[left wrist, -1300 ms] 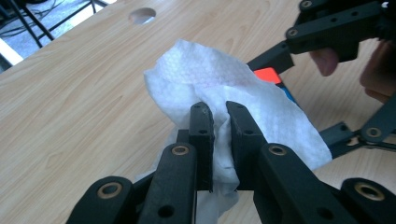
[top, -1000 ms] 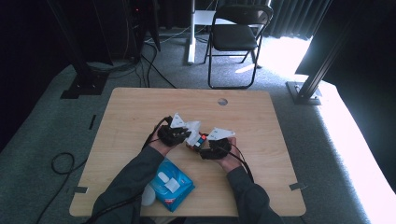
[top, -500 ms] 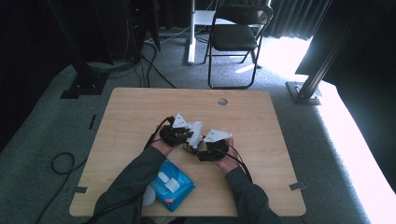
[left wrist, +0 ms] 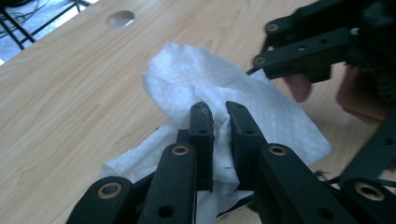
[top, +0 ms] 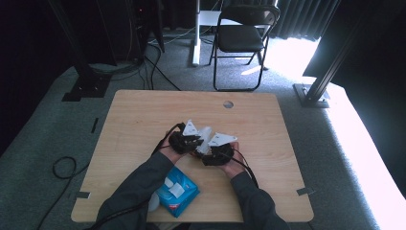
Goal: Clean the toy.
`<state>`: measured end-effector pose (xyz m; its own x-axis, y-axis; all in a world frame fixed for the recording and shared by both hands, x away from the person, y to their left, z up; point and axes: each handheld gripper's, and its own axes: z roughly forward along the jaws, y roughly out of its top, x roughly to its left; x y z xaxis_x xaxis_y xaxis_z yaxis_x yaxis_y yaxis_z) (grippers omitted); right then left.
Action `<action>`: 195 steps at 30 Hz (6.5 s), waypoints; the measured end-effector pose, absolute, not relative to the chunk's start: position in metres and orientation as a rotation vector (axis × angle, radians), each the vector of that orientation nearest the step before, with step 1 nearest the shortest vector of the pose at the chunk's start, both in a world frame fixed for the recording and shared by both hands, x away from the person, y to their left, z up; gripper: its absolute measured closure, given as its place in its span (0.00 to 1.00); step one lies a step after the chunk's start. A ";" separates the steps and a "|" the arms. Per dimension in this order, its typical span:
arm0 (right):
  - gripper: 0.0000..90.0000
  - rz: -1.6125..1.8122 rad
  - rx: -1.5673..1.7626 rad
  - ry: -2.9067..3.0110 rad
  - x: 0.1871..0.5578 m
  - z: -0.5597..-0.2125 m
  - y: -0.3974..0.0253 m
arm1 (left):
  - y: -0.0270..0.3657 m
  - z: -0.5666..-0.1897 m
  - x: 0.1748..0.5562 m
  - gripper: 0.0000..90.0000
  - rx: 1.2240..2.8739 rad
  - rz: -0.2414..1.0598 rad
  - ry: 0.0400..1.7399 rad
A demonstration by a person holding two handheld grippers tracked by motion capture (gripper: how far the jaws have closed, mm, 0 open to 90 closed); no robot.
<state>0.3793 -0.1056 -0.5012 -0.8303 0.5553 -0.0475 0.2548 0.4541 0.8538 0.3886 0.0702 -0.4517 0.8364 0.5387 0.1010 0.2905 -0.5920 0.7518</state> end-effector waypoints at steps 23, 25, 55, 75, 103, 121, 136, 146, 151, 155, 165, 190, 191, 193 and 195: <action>0.38 1.311 0.722 2.367 0.382 -0.500 -0.112 | 0.081 -0.451 0.385 0.91 2.231 0.412 0.599; 0.38 1.307 0.729 2.364 0.383 -0.500 -0.113 | 0.085 -0.451 0.385 0.91 2.227 0.415 0.610; 0.38 1.284 0.875 2.293 0.388 -0.496 -0.119 | 0.091 -0.464 0.382 0.91 2.288 0.420 0.627; 0.38 1.354 0.892 2.264 0.387 -0.488 -0.122 | 0.086 -0.472 0.386 0.91 2.360 0.396 0.635; 0.38 1.336 0.915 2.270 0.388 -0.490 -0.122 | 0.084 -0.461 0.384 0.91 2.318 0.403 0.616; 0.38 1.335 0.993 2.217 0.388 -0.481 -0.119 | 0.073 -0.465 0.381 0.91 2.350 0.395 0.579; 0.38 1.331 1.058 2.180 0.389 -0.482 -0.122 | 0.065 -0.463 0.376 0.91 2.350 0.383 0.530; 0.38 1.361 1.062 2.195 0.389 -0.480 -0.123 | 0.073 -0.467 0.384 0.91 2.357 0.397 0.574; 0.38 1.374 1.054 2.193 0.388 -0.477 -0.123 | 0.078 -0.467 0.387 0.91 2.355 0.398 0.597; 0.38 1.385 1.054 2.194 0.389 -0.476 -0.123 | 0.081 -0.470 0.391 0.91 2.357 0.400 0.627; 0.38 1.425 1.037 2.202 0.385 -0.469 -0.120 | 0.085 -0.473 0.396 0.91 2.365 0.398 0.665; 0.38 1.450 1.039 2.193 0.384 -0.467 -0.118 | 0.082 -0.471 0.393 0.91 2.352 0.386 0.649; 0.38 1.452 1.040 2.189 0.384 -0.467 -0.118 | 0.080 -0.471 0.392 0.91 2.353 0.383 0.640; 0.38 1.454 1.047 2.184 0.384 -0.467 -0.119 | 0.077 -0.470 0.390 0.91 2.360 0.382 0.626; 0.38 1.456 1.050 2.177 0.385 -0.466 -0.119 | 0.075 -0.470 0.389 0.91 2.368 0.383 0.609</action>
<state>0.3845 -0.1189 -0.4665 -0.6796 0.7216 0.1319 0.3975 0.2111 0.8930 0.3887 0.0747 -0.4701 0.8492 0.5161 0.1119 0.3248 -0.6775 0.6600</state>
